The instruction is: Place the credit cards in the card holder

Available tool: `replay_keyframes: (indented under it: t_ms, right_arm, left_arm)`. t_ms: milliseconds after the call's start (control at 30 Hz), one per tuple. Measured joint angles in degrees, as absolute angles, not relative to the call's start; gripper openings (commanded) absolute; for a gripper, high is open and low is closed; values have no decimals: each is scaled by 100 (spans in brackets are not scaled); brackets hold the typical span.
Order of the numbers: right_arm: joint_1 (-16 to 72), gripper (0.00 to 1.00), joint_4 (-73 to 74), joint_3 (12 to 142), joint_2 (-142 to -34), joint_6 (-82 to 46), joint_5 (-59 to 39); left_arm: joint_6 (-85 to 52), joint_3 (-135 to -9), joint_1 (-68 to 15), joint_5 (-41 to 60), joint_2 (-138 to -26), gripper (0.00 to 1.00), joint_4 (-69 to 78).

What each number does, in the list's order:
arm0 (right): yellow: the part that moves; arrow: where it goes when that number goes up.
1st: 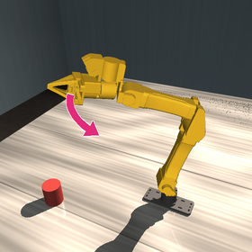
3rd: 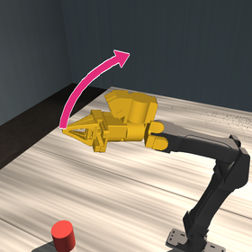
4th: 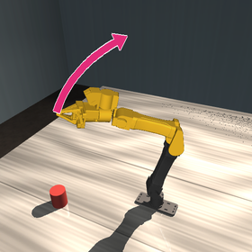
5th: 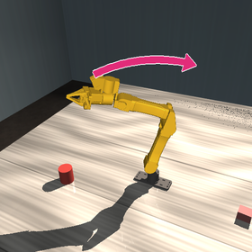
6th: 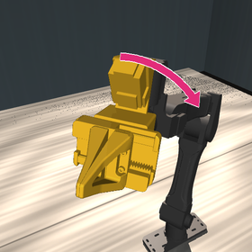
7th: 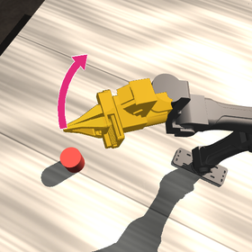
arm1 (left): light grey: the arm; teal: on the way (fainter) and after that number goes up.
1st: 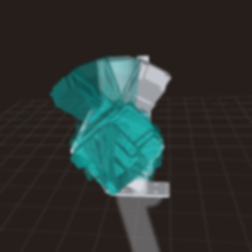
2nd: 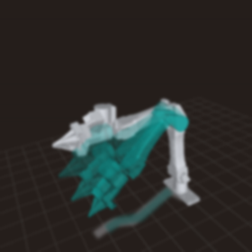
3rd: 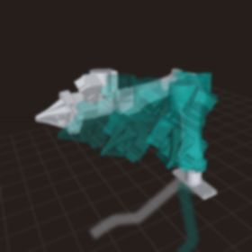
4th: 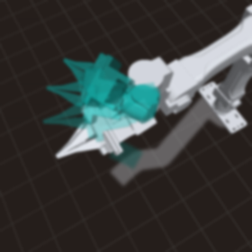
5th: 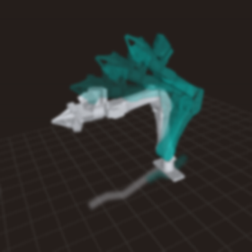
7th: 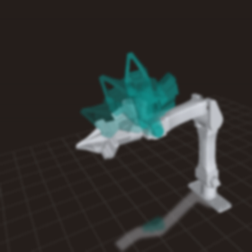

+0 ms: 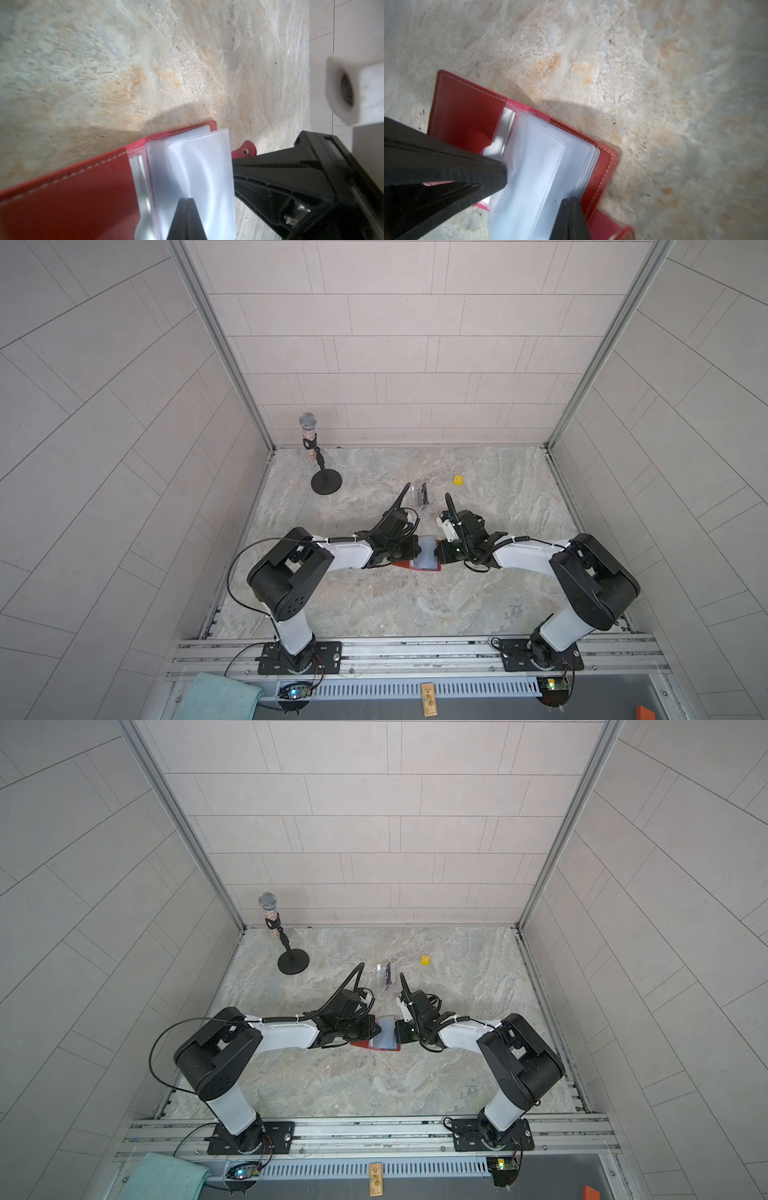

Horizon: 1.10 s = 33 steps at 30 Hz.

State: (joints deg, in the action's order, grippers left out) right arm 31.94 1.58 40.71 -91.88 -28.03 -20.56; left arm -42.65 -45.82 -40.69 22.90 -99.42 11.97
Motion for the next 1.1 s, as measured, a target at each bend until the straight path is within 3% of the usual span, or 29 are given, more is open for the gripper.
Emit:
replay_keyframes:
  t_ms: [567,900,1100]
  right_arm:
    - [3361,15,-458,4401,-9174,-2569,-2023]
    - [3413,19,-615,4674,-9118,-2543,-2014]
    - [3437,21,-602,4827,-9179,-2550,-2091]
  left_arm:
    - [-4265,-4582,-4069,2296,-9944,1,1221]
    - [-4202,-4582,-4069,2244,-9885,43,1146]
    - [-4001,-4525,-4069,1955,-9365,49,884]
